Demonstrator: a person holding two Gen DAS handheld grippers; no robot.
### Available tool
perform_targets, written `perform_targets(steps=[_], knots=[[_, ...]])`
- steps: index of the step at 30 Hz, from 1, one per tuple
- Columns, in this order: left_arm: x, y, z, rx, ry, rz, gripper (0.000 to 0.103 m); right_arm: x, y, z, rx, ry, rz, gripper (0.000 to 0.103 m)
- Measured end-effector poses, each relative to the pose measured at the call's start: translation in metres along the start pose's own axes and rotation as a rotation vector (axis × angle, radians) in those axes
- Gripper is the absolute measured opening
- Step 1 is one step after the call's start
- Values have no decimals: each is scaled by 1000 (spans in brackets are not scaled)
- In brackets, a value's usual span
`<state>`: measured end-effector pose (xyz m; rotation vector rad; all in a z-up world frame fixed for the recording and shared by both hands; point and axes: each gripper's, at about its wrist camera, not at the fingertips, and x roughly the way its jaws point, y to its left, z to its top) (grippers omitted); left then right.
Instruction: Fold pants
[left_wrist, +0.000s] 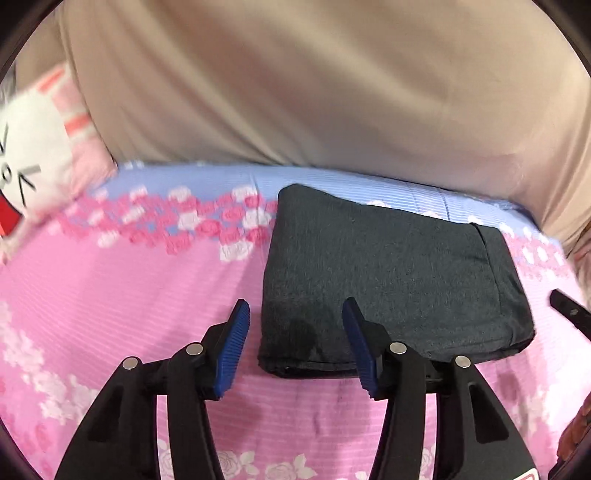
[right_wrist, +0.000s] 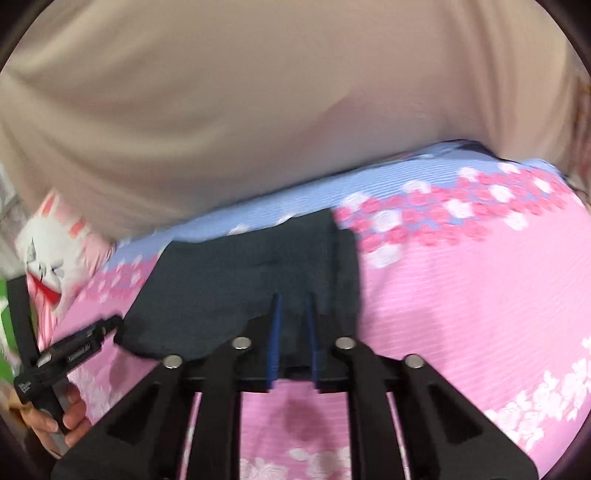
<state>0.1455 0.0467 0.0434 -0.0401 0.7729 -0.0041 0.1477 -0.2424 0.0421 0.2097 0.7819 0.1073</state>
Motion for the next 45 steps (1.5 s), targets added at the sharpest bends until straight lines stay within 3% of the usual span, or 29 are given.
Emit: perform_targets(steps=[1,2,6,9,16,21,27,28,30,33,40,45], knots=[[0,-6,-3,22,6,17,51,28,-2,-8,-38,58,-90,8],[2,-10,-4,38,19,29,51,34,-7,-12,-35,57,-96,7],[-5,-14,-17,60,16,44,54,-11,-4,-6,20,-37,-57,8],[-13,-11,-31,44,17,42,57,-42,1,-23,12,-79,-66,9],[-39,-13,-66,53,10,62,65,-71,2,-82,35,-56,-135,16],[-63,-19,-93,82,-59,83,73,-95,6,-116,45,-79,-141,34],[-79,-22,-119,88,-123,87,76,-109,21,-145,2,-99,-170,44],[-80,-22,-120,82,-118,80,77,-114,24,-146,-5,-117,-178,49],[-83,-19,-120,59,-131,79,79,-119,30,-149,-25,-148,-198,72],[-90,-14,-122,28,-173,95,87,-123,41,-151,-72,-177,-237,80],[-82,-12,-121,18,-129,81,87,-122,48,-151,-97,-177,-264,88],[-85,-15,-122,31,-149,78,87,-120,46,-151,-82,-164,-254,88]])
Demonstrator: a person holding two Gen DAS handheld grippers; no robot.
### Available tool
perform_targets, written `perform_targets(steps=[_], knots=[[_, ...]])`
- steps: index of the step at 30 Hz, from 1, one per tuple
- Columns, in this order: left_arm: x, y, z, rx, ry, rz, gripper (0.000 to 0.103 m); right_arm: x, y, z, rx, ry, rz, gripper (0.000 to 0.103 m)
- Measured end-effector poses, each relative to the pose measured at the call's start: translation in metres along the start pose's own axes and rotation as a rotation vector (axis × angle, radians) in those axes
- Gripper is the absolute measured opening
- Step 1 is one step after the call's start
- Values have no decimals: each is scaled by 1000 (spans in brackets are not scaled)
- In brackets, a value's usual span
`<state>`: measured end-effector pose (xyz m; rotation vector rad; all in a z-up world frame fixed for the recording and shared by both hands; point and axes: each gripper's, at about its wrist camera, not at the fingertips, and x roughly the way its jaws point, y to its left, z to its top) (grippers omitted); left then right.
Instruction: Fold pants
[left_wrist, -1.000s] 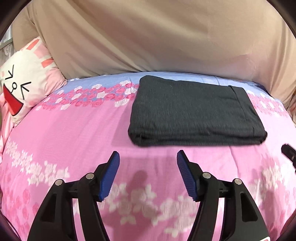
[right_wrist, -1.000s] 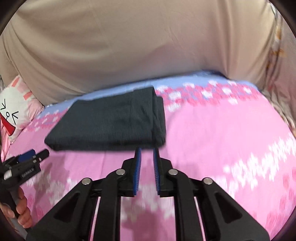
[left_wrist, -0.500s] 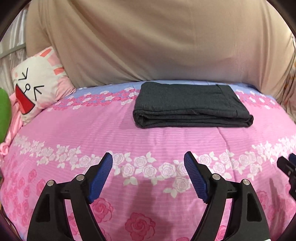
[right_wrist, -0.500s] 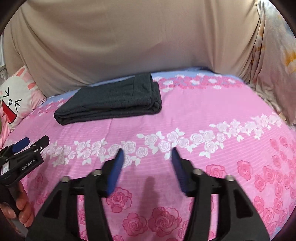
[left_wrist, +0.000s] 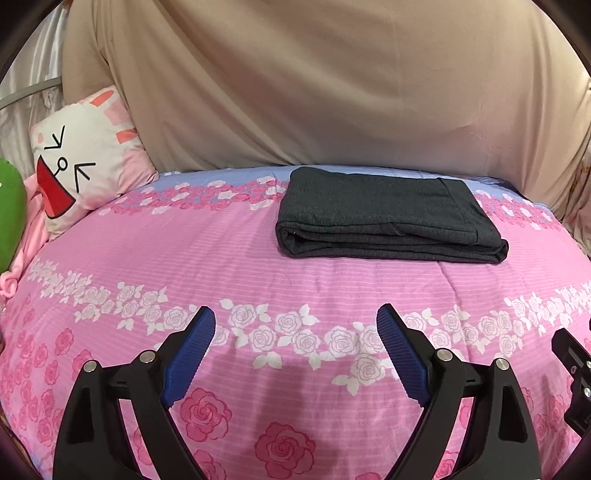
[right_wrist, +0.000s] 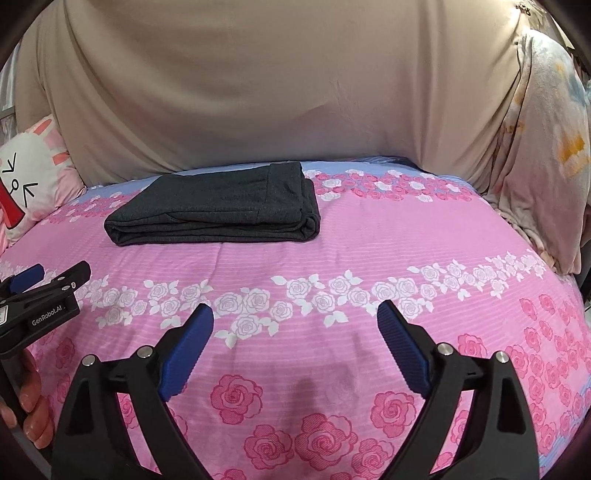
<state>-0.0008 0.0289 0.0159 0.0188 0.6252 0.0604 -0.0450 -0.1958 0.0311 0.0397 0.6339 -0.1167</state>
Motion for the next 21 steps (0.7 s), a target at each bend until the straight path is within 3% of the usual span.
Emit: perform_targets(steps=[21], knots=[[2,0,1,12,16,-8,87,6,0,0,2,26,24,93]])
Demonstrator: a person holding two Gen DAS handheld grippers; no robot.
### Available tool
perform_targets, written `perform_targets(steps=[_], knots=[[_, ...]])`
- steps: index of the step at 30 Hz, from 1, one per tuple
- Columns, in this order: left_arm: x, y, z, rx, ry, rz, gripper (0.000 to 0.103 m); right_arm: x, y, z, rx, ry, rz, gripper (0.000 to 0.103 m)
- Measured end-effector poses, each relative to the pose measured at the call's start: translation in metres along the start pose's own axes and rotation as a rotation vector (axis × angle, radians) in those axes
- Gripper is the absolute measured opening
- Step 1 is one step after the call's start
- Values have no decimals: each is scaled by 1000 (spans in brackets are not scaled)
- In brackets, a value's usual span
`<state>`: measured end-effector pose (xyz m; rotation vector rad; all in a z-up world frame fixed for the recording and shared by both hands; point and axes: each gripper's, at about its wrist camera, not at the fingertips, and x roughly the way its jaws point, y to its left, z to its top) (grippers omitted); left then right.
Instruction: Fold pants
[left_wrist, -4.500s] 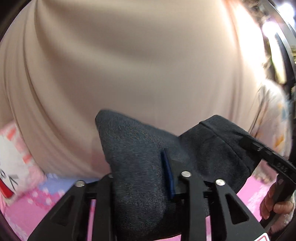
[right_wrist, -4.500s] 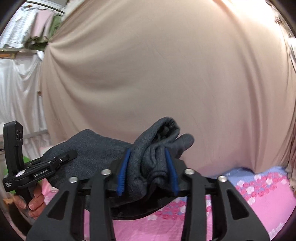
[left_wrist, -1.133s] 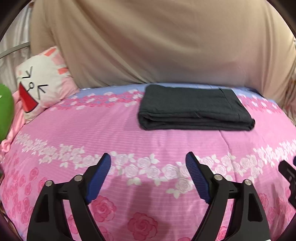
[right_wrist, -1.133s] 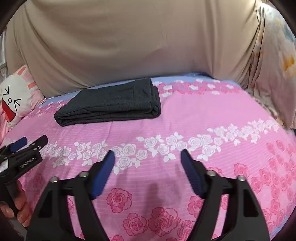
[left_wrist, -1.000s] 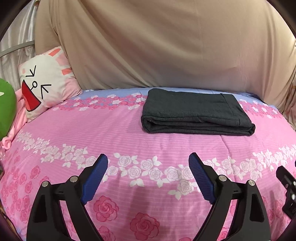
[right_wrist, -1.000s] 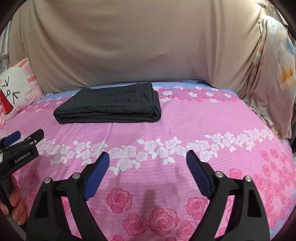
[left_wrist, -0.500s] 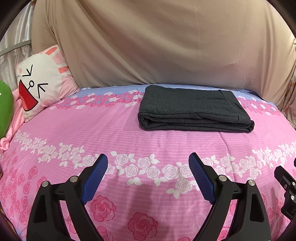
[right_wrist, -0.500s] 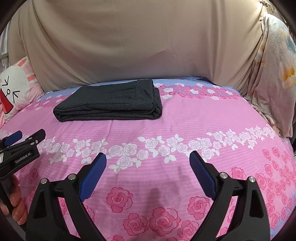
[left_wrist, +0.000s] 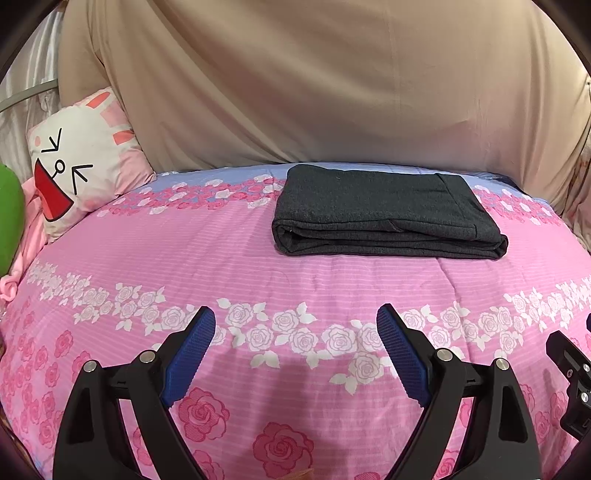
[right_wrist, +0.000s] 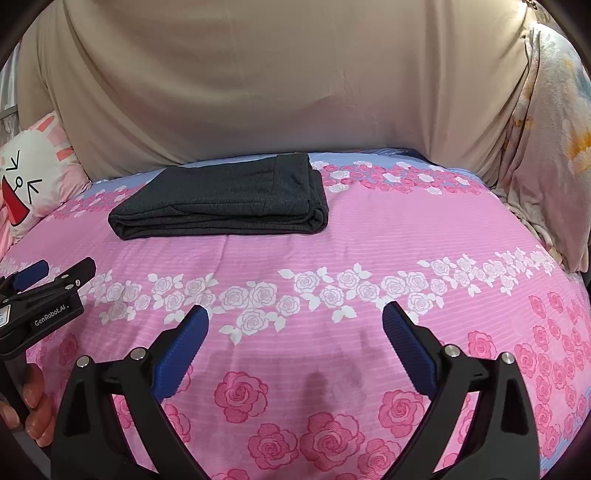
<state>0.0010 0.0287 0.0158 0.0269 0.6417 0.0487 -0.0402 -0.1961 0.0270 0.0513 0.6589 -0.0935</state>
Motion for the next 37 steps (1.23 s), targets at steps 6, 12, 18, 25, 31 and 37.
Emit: perform_targets(steps=[6,12,18,25,31,37], knots=[[1,0,0,-1,5,-1,87,0,1,0,0,3,-3,94],[1,-1,-1,0,5,-4,87,1,1,0,0,4,-4,94],[0,-1,0,2,3,-5,87,2,1,-1,0,5,-4,94],[-1,-1,-1,-9,-10,-4,87,1,2,-1,2,4,-6,95],[-2,-5,0,17,-14,18,87,2,1,-1,1,5,-4,95],[-2,-6,0,23,-12,-3,87,2,0,-1,-2,6,-1,95]])
